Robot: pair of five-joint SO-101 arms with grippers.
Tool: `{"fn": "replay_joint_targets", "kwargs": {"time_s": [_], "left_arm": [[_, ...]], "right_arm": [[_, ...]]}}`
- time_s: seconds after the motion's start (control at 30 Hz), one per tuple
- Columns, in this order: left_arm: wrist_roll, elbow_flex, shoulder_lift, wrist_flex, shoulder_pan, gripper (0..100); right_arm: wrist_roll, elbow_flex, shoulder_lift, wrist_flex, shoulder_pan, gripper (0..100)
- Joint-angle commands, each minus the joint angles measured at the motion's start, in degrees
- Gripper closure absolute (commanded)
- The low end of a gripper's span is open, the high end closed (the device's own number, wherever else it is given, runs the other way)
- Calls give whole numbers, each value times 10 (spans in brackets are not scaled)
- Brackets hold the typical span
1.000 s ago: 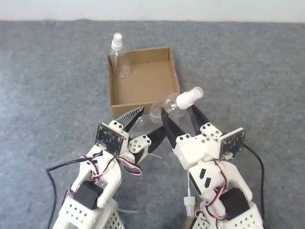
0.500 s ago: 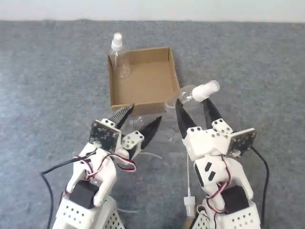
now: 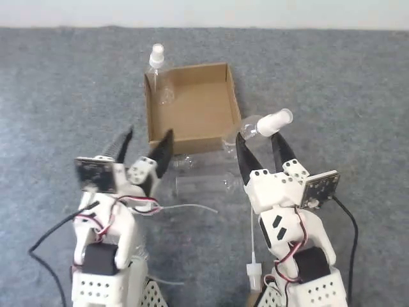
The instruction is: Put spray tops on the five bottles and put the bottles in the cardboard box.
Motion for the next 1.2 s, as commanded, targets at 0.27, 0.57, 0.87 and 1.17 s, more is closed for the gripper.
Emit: {"fn": "replay_joint_targets", "kwargs": {"time_s": [0.27,0.57,0.87,1.17], "left_arm": [[114,-29,-6,-46,-133,732],[120,27,-6,-48,-219,732],[113,38,-6,-50,-222,732],[86,41,-6,-50,-222,732]], "right_arm": [[0,5,-6,18,6,992],[0,5,-5,22,5,992],[55,-70,-4,69,-48,992],[58,-156,10,68,-87,992]]}}
